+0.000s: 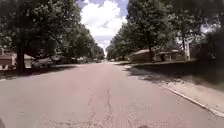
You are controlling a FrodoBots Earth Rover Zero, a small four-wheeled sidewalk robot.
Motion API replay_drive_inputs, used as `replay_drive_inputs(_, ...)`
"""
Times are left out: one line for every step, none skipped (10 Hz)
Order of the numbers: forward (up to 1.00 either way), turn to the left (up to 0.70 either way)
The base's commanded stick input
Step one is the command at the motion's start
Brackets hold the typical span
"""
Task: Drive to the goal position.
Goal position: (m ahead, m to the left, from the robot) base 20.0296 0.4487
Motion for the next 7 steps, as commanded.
replay_drive_inputs(0.7, 0.0)
replay_drive_inputs(0.7, 0.0)
replay_drive_inputs(0.7, 0.0)
replay_drive_inputs(0.7, 0.0)
replay_drive_inputs(0.7, 0.0)
replay_drive_inputs(0.7, 0.0)
replay_drive_inputs(0.7, 0.0)
